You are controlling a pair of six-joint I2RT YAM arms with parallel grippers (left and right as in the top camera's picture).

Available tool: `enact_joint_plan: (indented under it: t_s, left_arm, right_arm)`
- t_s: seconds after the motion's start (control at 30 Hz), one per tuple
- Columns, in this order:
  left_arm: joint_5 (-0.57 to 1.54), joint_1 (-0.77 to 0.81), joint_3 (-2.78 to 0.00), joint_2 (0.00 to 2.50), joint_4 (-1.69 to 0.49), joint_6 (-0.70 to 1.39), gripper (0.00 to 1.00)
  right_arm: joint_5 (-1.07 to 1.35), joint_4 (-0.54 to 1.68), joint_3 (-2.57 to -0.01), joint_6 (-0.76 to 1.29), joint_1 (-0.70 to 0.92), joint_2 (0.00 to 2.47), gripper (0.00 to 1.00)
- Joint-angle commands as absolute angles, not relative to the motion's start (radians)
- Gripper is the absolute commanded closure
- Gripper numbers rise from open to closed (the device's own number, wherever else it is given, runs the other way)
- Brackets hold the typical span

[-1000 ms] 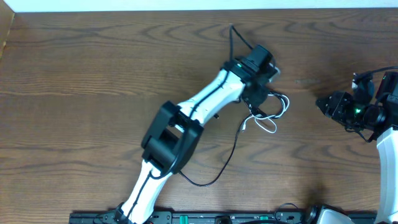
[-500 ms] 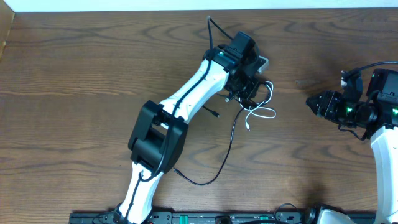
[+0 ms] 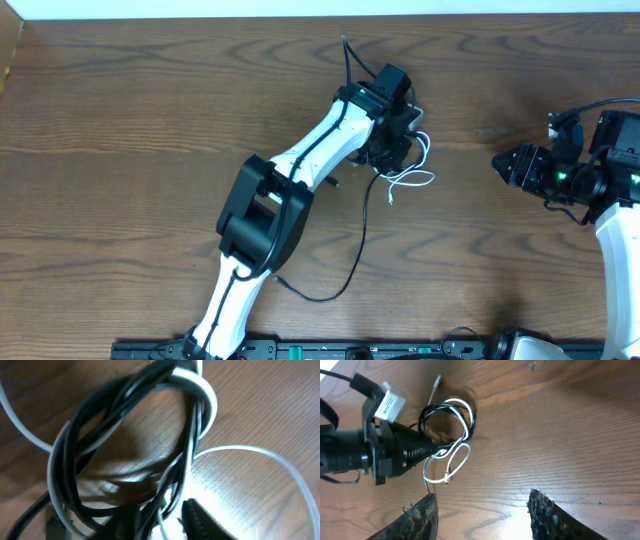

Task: Untangle cables

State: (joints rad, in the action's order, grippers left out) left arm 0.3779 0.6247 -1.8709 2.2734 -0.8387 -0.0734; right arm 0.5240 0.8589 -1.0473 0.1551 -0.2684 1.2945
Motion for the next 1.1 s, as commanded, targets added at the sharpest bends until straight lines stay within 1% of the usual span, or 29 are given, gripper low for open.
enact_joint_plan:
  t_s: [0.0, 0.1, 0.2, 0.3, 0.37, 0.57, 0.63, 0.77, 0.8, 1.07]
  left_arm:
    - [0.349, 0.632, -1.897, 2.185, -0.843, -0.073, 0.61]
    - [0.349, 0.633, -1.896, 2.184, -0.827, -0.073, 0.56]
    - [0.316, 0.632, -1.893, 2.199, -0.809, -0.068, 0.56]
    - [0.202, 0.633, -1.885, 2.207, -0.789, -0.017, 0.56]
    - [0.163, 0.633, -1.881, 2.211, -0.775, 0.003, 0.56]
    - [0.102, 0.633, -1.873, 2.254, -0.762, 0.002, 0.56]
    - [0.105, 0.635, -1.868, 2.268, -0.766, 0.006, 0.57]
    - [0.108, 0.643, -1.868, 2.274, -0.769, 0.006, 0.66]
    - [0.108, 0.646, -1.868, 2.274, -0.769, 0.006, 0.67]
    - [0.108, 0.647, -1.868, 2.335, -0.802, 0.006, 0.67]
  right_arm:
    - [0.526, 0.857, -1.058, 0.141, -0.26, 1.296, 0.45]
    - [0.496, 0.855, -1.058, 0.141, -0.26, 1.296, 0.44]
    - [0.461, 0.856, -1.058, 0.141, -0.26, 1.296, 0.42]
    - [0.461, 0.856, -1.058, 0.141, -0.26, 1.296, 0.42]
    - [0.462, 0.856, -1.058, 0.141, -0.26, 1.296, 0.41]
    - [0.463, 0.857, -1.058, 0.142, -0.26, 1.296, 0.41]
    - [0.463, 0.857, -1.058, 0.141, -0.26, 1.296, 0.4]
    - [0.463, 0.857, -1.058, 0.141, -0.26, 1.296, 0.4]
    - [0.463, 0.858, -1.058, 0.141, -0.26, 1.296, 0.4]
    - [0.463, 0.86, -1.058, 0.145, -0.26, 1.296, 0.39]
